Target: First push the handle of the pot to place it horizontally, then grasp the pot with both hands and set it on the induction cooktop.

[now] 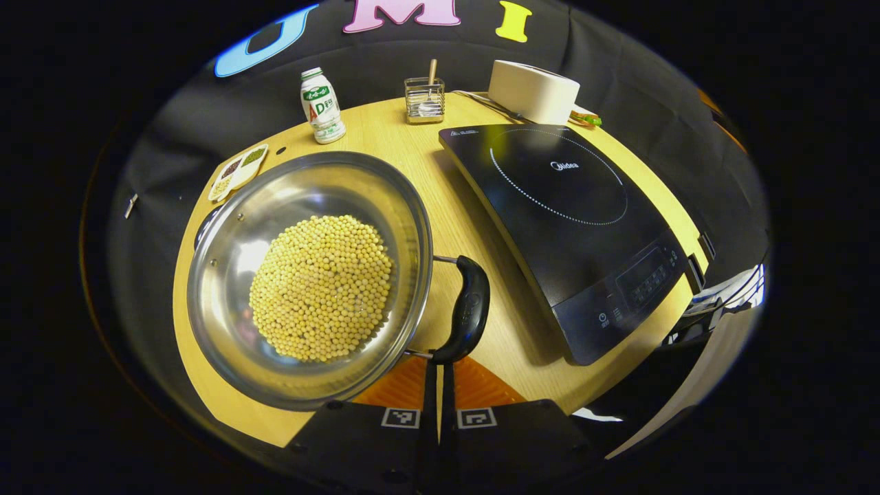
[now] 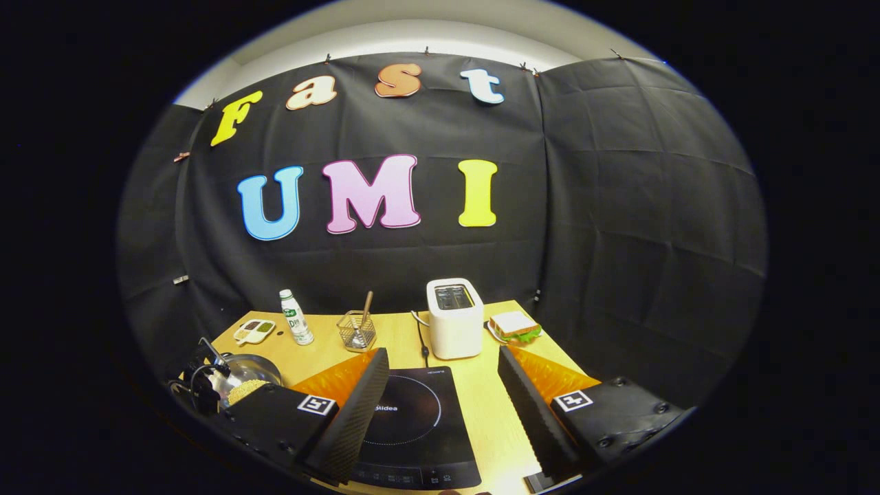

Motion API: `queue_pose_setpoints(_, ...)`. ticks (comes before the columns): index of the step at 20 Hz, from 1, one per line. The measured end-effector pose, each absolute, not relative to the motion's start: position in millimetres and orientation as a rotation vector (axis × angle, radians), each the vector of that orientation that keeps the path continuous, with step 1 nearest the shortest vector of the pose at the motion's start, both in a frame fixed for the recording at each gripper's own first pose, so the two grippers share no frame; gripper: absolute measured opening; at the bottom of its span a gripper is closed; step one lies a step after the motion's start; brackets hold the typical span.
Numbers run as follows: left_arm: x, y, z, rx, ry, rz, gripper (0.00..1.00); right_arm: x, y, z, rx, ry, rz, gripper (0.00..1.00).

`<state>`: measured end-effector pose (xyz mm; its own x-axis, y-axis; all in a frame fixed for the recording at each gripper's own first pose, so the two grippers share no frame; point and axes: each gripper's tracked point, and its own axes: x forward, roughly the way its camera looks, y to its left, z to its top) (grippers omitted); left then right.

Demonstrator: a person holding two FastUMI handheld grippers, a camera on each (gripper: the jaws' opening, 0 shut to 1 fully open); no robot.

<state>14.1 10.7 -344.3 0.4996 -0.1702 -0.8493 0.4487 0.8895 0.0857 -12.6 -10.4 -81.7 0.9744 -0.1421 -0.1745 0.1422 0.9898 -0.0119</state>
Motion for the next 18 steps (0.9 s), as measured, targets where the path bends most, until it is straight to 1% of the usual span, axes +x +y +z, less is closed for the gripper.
queue_pose_setpoints(11, 44.3, -13.0, -338.8, 0.281, 0.970, -0.378, 0.05, -9.9, -17.7, -81.8, 0.000, 0.175, -0.148, 0.98)
queue_pose_setpoints(18, 65.5, -28.2, -335.2, 0.216, 0.957, -0.357, 0.05, -7.0, -25.0, -83.7, 0.002, 0.182, -0.151, 0.99)
